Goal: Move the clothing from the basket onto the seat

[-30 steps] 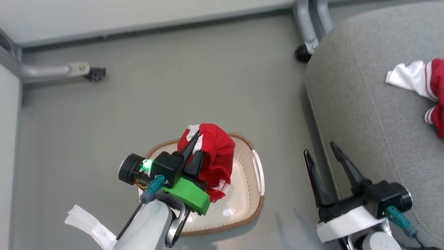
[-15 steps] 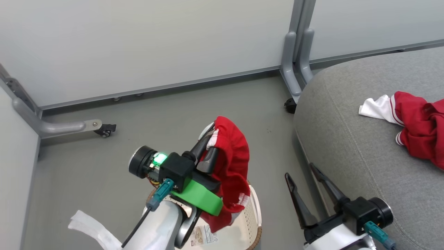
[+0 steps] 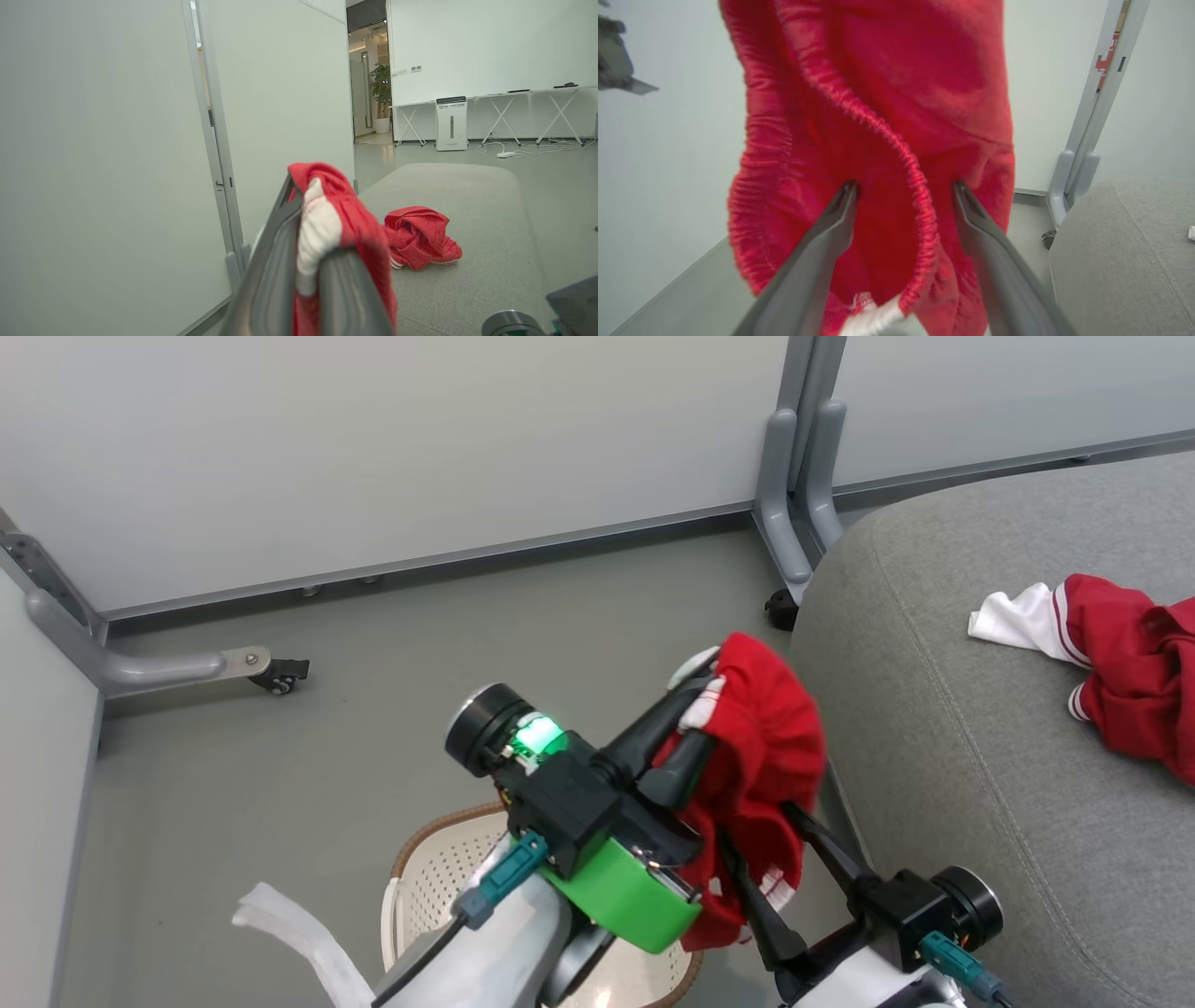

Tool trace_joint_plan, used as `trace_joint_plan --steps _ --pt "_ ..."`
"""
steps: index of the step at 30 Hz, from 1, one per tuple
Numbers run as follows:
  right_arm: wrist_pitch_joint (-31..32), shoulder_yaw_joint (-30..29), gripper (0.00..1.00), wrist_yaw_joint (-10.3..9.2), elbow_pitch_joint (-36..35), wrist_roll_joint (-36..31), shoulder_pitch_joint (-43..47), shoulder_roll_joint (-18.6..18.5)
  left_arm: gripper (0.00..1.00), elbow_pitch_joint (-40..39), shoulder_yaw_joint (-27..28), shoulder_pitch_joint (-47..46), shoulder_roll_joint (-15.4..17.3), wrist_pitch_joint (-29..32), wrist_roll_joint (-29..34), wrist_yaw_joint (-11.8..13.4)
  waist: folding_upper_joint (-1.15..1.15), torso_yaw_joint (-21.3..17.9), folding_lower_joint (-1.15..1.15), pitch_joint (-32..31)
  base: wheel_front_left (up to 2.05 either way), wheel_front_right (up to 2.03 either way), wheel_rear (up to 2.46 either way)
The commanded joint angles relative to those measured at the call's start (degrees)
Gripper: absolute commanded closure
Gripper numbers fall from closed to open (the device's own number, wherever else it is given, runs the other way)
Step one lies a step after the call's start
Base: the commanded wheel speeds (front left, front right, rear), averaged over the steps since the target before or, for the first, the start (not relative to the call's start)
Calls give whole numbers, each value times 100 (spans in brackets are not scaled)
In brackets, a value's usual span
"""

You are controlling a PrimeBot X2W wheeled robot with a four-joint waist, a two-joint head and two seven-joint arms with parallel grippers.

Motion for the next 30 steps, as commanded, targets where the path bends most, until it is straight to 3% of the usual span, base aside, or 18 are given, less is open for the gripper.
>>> trace_joint_plan --steps 1,6,7,8,9,22,23,24,30 --pt "-14 -19 0 -6 86 -64 -55 -24 100 -83 -91 -120 -3 -1 -96 35 0 -10 1 14 0 0 0" --pt "-14 12 0 -6 287 -130 -89 -22 100 -190 -357 -265 -3 -1 -219 106 0 -45 1 19 0 0 0" --pt "-14 41 36 -6 317 -137 -96 -21 100 -180 -378 -279 -3 -1 -236 135 0 -72 1 4 0 0 0" --pt "-14 69 53 -7 341 -146 -93 -21 100 -154 -395 -272 -4 -1 -247 148 0 -94 1 -4 0 0 0" --pt "-14 87 100 -7 368 -149 -91 -23 100 -113 -403 -240 -4 -1 -270 171 0 -113 1 -22 0 0 0" --pt "-14 152 100 -6 311 -68 46 -22 100 377 -245 0 71 0 -355 240 0 -117 1 -136 0 0 0" --pt "-14 149 100 -7 285 -38 42 -22 20 428 -236 13 95 0 -353 248 0 -116 1 -135 0 0 0" --pt "-14 138 100 -6 214 13 51 -22 0 502 -223 20 130 0 -314 278 0 -114 1 -132 0 0 0" --pt "-14 190 100 -6 78 109 62 -21 0 709 -269 79 205 9 -313 276 0 -114 1 -115 0 0 0"
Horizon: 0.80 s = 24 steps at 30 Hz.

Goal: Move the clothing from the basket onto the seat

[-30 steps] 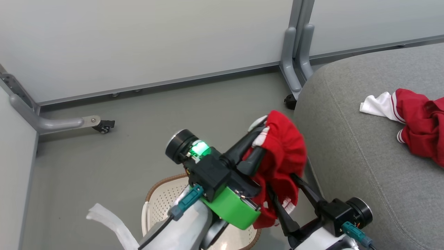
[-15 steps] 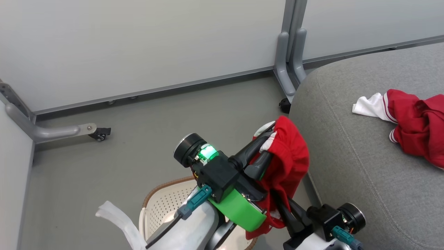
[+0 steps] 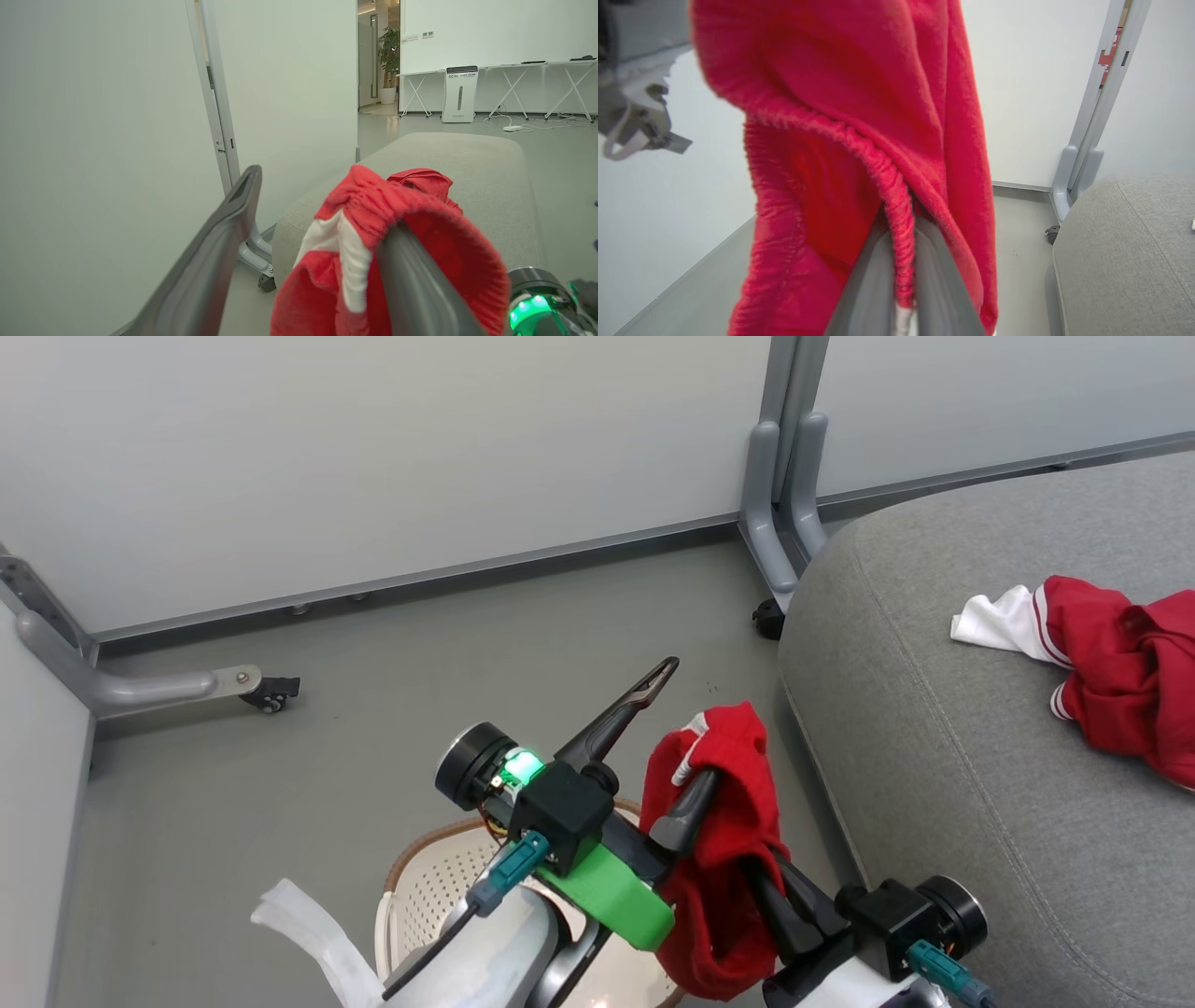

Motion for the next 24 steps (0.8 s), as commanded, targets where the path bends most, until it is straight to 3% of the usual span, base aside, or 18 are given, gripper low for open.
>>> trace_joint_plan --steps 1,8,24 --pt "-14 16 100 -6 -50 50 48 -18 0 23 -4 76 52 7 -29 21 0 1 0 7 0 0 0" --pt "-14 -31 100 -6 -315 181 35 -19 0 162 -4 131 122 5 -36 54 0 -18 0 50 0 0 0" --pt "-14 -747 100 -6 -1083 1212 -377 -19 0 316 139 578 392 0 -59 82 0 -326 0 447 0 0 0"
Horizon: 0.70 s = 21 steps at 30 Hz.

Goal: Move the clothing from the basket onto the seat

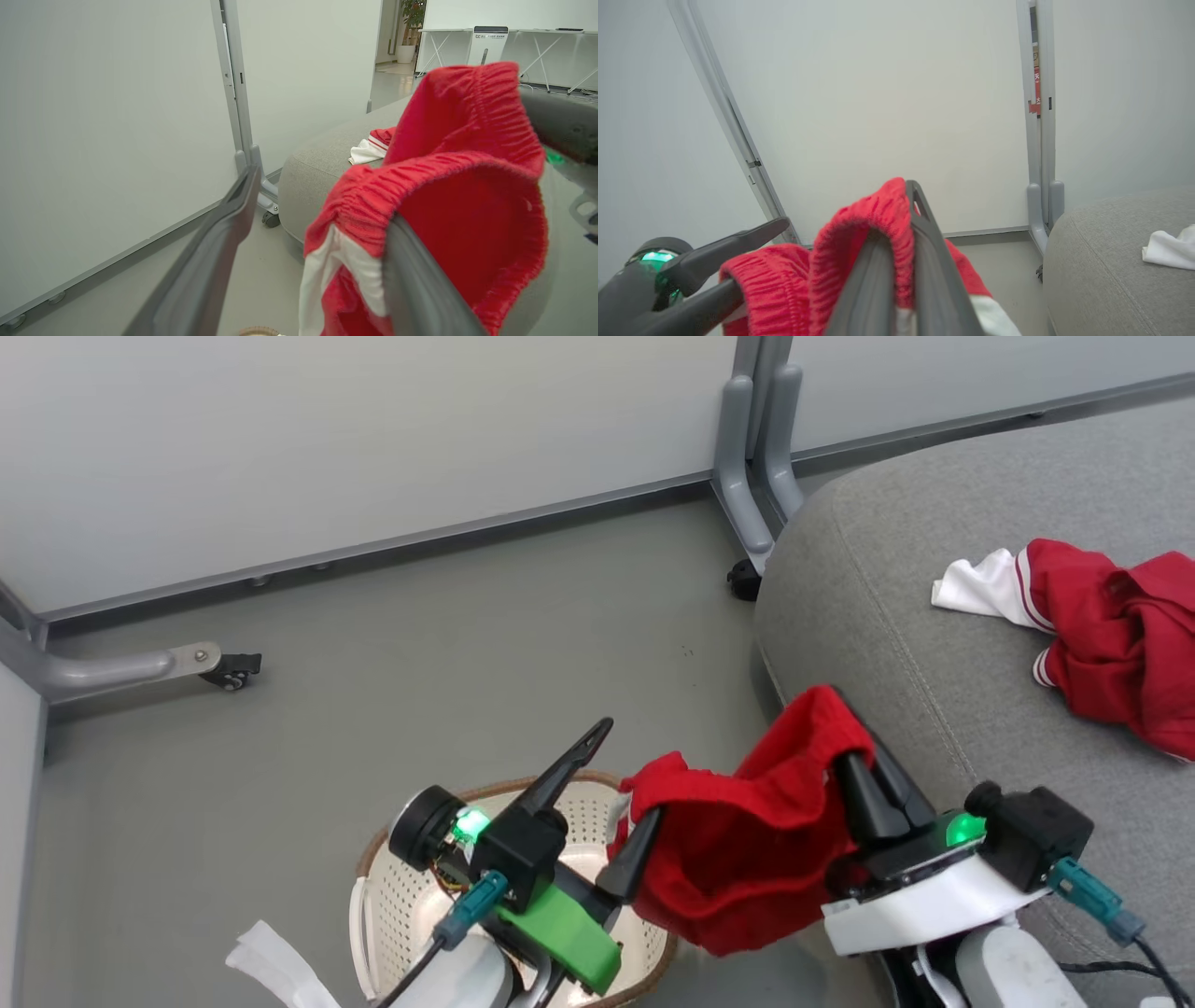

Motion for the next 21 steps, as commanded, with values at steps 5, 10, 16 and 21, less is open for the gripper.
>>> trace_joint_plan --steps 5,10,16,21 --pt "-14 -414 100 -6 -126 226 -231 -19 0 -197 -149 205 107 -1 172 -54 0 -298 0 279 0 0 0" --pt "-14 -851 100 -6 -248 313 -406 -20 0 -466 -379 241 257 0 364 -212 0 -592 0 498 0 0 0" --pt "-14 -1432 100 -6 -435 258 -633 -17 0 -767 -567 56 486 34 453 -337 0 -1056 0 873 0 0 0" --pt "-14 -1778 100 -5 -684 297 -675 -14 0 -981 -659 -111 682 193 506 -411 0 -1505 0 1225 0 0 0"
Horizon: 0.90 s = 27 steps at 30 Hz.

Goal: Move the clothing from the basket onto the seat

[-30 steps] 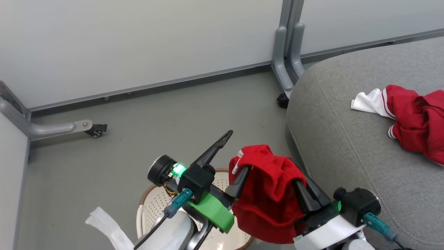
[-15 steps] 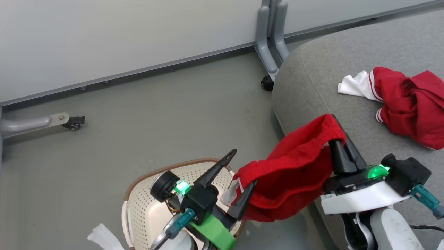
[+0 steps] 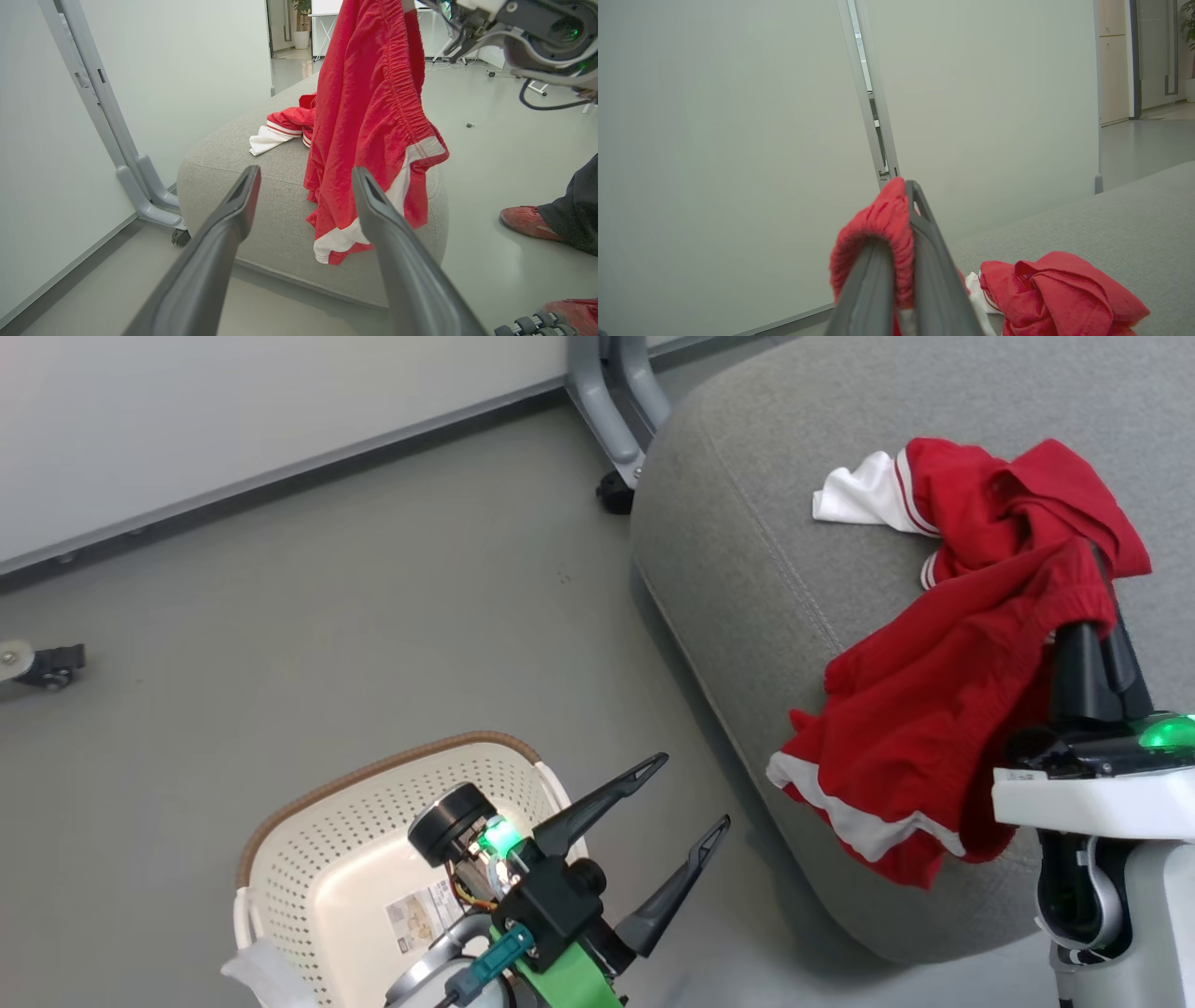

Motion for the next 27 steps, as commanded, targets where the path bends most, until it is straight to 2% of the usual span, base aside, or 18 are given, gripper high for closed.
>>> trace_joint_plan --steps 1,10,21,27 --pt "-14 -46 100 -4 -85 51 -61 -8 0 -56 -18 -134 106 42 41 -38 0 -533 0 489 0 0 0" --pt "-14 -237 100 -4 -325 392 137 -5 0 -432 -294 -393 483 373 -68 -138 0 -1357 0 1047 0 0 0" --pt "-14 -562 100 -4 -537 890 371 -6 0 -569 -782 -866 651 499 -315 -186 0 -1410 0 1411 0 0 0" --pt "-14 -499 100 -4 -653 817 -350 -6 0 -705 -801 -989 824 603 -291 -172 0 -1385 0 1800 0 0 0"
